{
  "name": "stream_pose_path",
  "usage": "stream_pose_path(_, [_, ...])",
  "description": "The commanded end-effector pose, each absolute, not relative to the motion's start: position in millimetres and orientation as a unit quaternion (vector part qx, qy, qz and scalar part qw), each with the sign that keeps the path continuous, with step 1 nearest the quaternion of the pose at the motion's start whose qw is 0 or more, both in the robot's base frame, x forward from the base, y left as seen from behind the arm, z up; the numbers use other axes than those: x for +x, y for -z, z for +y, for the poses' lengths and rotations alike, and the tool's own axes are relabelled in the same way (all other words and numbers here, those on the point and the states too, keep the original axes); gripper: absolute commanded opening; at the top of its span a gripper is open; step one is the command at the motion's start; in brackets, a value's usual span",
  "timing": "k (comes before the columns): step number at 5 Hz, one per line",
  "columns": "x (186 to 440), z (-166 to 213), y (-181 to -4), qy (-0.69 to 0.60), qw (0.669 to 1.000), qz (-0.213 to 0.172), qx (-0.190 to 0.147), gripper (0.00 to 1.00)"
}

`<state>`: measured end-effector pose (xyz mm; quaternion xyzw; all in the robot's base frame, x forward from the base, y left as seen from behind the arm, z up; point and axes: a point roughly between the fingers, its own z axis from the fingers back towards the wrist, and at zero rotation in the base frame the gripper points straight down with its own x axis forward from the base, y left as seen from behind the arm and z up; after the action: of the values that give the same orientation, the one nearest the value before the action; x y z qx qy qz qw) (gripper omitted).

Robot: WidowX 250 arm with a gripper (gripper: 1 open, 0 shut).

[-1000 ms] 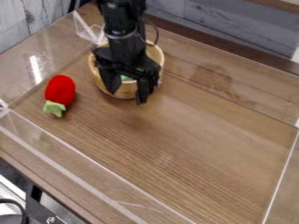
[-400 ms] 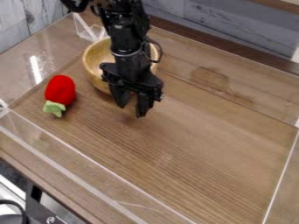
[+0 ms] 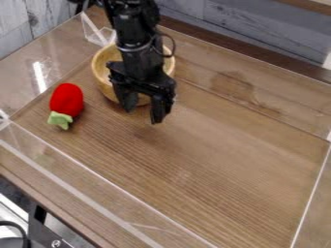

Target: Move the red object to the left side of the table

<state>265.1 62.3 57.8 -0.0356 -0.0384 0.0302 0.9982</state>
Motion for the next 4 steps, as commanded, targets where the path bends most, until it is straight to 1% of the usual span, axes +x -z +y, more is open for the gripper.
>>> stream_pose_path(1, [278.6, 75.4, -84.2, -0.071, 0.994, -0.077, -0.027, 1.0])
stream_pose_path(2, [284.5, 76.6, -84.4, -0.103, 0.991, -0.077, -0.026, 1.0])
stream_pose_path(3, [288.0, 74.3, -83.5, -0.13, 0.988, -0.075, -0.023, 0.0])
stream_pose_path(4, [283.7, 64.6, -89.4, -0.11, 0.991, -0.068, -0.026, 1.0])
